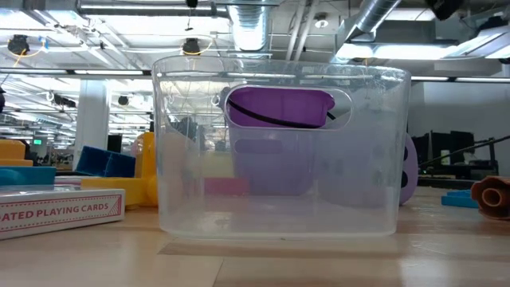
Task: Pick & Place Toys
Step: Put the orange deck of cards into the bottom transparent bin
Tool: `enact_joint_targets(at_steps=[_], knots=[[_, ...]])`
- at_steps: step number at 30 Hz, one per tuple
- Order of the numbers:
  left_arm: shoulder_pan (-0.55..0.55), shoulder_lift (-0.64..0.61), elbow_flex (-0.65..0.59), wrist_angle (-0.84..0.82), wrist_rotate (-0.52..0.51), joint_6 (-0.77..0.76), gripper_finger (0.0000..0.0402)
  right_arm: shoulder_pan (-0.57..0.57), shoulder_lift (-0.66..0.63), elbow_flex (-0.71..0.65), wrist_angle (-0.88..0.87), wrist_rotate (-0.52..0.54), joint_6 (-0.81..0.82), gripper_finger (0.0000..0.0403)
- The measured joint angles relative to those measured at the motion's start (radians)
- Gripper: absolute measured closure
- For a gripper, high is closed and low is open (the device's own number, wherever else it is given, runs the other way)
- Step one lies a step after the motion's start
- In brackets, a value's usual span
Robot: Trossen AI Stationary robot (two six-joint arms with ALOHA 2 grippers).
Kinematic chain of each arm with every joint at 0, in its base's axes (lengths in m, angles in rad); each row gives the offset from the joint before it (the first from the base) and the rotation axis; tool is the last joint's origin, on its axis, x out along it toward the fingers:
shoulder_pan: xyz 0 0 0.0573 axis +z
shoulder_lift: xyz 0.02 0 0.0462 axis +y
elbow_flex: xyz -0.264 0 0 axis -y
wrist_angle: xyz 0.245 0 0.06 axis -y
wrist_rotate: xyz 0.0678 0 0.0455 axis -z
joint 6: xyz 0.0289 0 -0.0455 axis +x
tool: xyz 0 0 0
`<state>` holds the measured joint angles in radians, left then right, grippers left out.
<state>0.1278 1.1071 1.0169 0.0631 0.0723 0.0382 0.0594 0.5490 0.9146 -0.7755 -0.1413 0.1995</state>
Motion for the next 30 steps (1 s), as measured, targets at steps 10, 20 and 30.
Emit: enact_joint_targets(at_steps=[10,20,30], knots=[[-0.137,0.008,-0.088,0.102,-0.001,0.074,0.0234,0.121,0.165,0.000,-0.063,0.023,0.115,0.0175],[-0.202,0.008,-0.163,0.129,-0.001,0.123,0.0234,0.289,0.365,-0.002,0.010,0.045,0.170,0.0175],[-0.203,-0.001,-0.163,0.135,-0.001,0.167,0.0234,0.474,0.655,-0.003,0.154,0.091,0.268,0.0175]])
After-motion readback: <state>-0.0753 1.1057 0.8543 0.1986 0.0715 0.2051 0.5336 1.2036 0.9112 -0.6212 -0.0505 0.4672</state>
